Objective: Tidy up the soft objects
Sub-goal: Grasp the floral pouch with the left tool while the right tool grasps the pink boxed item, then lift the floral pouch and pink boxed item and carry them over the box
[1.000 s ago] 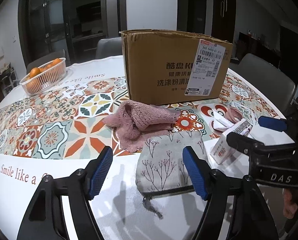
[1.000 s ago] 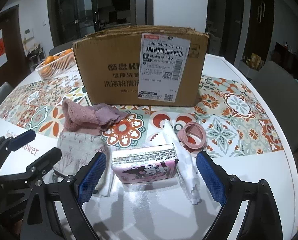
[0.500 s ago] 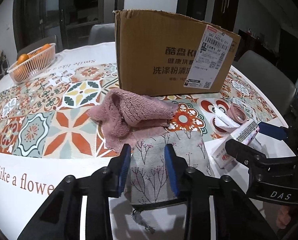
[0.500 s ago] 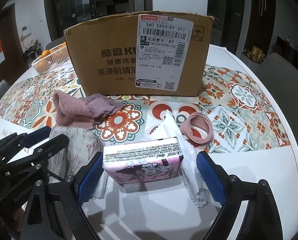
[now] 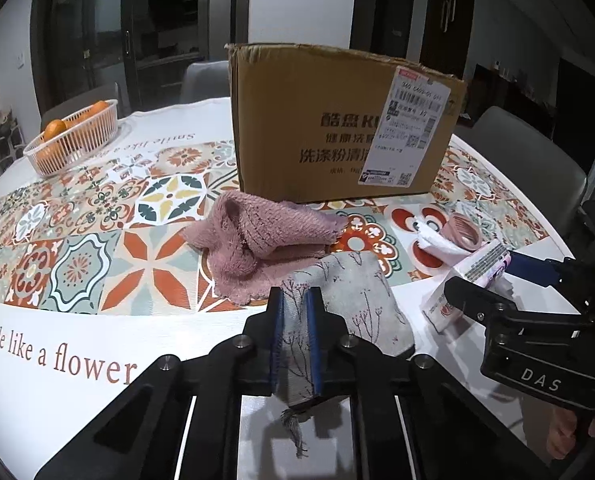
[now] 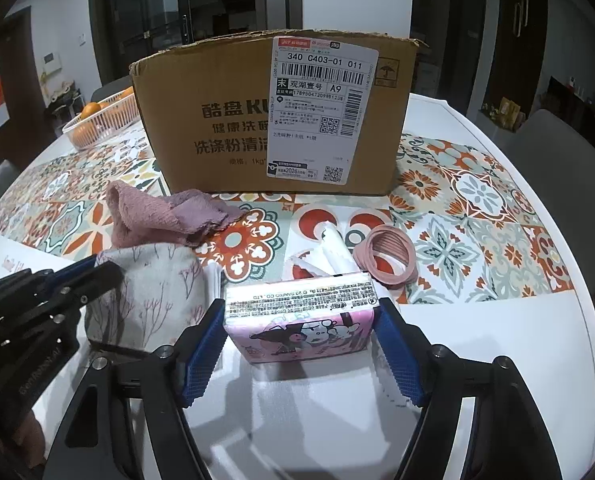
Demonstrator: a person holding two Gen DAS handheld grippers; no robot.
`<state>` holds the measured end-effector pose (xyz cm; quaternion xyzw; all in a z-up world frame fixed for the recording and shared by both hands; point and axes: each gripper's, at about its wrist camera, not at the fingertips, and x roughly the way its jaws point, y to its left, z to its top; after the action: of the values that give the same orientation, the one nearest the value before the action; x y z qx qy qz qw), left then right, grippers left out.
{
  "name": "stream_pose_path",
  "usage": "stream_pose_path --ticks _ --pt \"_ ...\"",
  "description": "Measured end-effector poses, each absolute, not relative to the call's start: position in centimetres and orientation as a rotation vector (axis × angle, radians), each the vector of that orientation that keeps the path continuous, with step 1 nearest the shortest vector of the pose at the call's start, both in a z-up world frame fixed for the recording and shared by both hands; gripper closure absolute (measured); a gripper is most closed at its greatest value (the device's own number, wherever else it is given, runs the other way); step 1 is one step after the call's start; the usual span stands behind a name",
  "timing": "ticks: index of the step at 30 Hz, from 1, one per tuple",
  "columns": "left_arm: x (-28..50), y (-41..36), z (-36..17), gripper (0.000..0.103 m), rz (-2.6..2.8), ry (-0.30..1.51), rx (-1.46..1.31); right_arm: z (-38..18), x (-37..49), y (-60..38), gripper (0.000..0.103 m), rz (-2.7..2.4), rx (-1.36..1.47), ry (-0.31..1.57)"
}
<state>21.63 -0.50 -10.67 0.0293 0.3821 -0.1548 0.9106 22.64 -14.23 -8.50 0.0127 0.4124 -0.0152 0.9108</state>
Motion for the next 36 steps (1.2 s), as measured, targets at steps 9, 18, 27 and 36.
stream_pose_path --ticks 9,18,27,36 --pt "19.8 -0.5 -8.9 0.095 -0.320 0.748 0.053 -6.8 21.0 -14.5 0.029 -0.021 0.034 0.812" --pt "17.9 -0.1 -6.3 0.096 -0.310 0.677 0.044 -5.0 19.4 -14.0 0.029 -0.007 0.026 0.763" --pt "16.6 0.4 -3.8 0.096 -0.300 0.605 0.023 -2.8 18.3 -13.7 0.029 0.004 0.028 0.700" --pt "16.0 0.2 -1.2 0.096 -0.307 0.522 0.022 -0.5 17.7 -13.8 0.029 0.004 0.027 0.627"
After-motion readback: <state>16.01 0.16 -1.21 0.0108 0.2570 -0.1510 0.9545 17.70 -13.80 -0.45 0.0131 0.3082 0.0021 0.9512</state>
